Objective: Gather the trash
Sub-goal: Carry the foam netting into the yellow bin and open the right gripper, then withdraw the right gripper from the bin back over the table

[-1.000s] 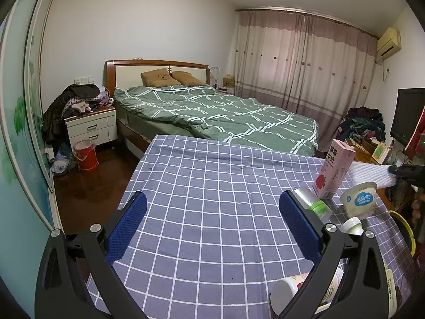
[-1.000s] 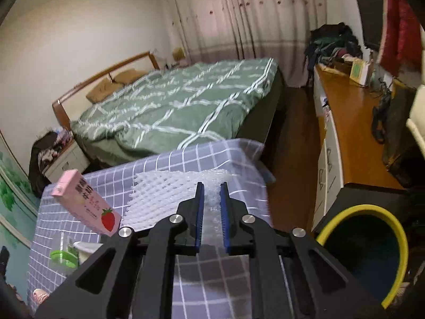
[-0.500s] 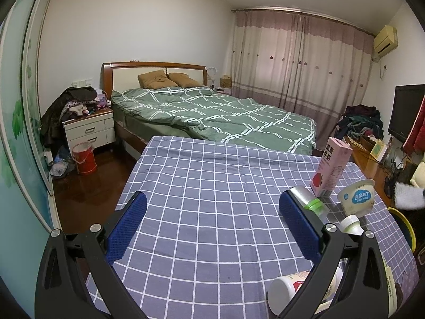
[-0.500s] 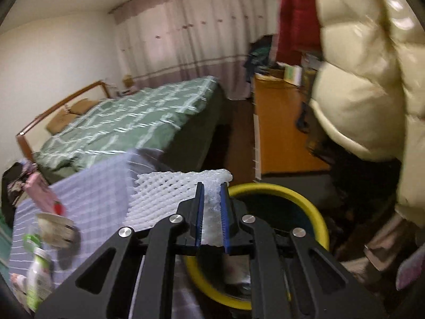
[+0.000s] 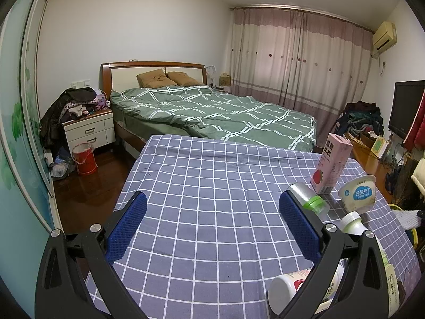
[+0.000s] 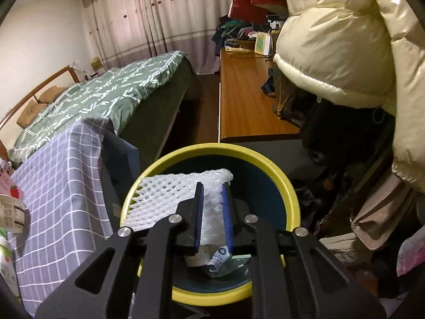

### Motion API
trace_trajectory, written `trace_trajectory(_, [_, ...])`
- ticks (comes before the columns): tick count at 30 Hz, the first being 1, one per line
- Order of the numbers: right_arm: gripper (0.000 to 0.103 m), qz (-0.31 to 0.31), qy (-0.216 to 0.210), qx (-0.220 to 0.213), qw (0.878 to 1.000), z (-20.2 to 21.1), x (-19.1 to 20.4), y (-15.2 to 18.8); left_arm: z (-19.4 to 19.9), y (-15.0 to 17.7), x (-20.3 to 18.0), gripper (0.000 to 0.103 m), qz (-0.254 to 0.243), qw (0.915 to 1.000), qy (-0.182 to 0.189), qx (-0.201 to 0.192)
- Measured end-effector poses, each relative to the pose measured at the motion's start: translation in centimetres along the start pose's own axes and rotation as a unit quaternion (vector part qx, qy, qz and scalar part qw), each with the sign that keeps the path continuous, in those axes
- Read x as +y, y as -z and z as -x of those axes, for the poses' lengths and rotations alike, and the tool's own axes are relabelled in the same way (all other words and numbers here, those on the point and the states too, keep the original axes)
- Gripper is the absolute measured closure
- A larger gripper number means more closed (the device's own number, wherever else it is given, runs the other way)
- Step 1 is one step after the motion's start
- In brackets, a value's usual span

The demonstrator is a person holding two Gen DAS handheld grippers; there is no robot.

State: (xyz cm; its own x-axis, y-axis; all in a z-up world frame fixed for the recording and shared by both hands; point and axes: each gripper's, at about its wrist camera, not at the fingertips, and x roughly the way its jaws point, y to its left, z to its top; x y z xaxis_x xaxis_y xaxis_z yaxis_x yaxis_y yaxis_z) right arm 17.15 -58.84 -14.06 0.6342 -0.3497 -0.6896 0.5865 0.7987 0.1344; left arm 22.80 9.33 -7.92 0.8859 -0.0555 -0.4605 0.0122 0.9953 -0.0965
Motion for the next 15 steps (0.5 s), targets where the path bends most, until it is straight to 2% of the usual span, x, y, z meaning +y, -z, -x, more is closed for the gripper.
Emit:
trace_trajectory(4, [0.074, -0.009, 0.006, -0.002, 1.0, -0.3, 0.0, 0.0, 0.1, 0.0, 0.0, 0.005, -0.001, 1.0, 0.0, -0.001])
trace_trajectory(11, [0.066, -0.011, -0.013, -0.055, 0.998, 3.0, 2.1, -0.1, -0.1, 0.1, -0.4, 0.005, -0.007, 1.0, -0.002, 0.001])
trace_trajectory(14, [0.064, -0.003, 0.002, -0.082, 0.997, 4.3, 2.8, -0.1, 0.0, 0.1, -0.4, 0.005, -0.006, 1.0, -0.002, 0.001])
trace_trajectory(15, [0.061, -0.001, 0.012, -0.089, 0.996, 4.5, 2.8, 0.0, 0.0, 0.1, -0.4, 0.005, -0.006, 1.0, -0.001, 0.001])
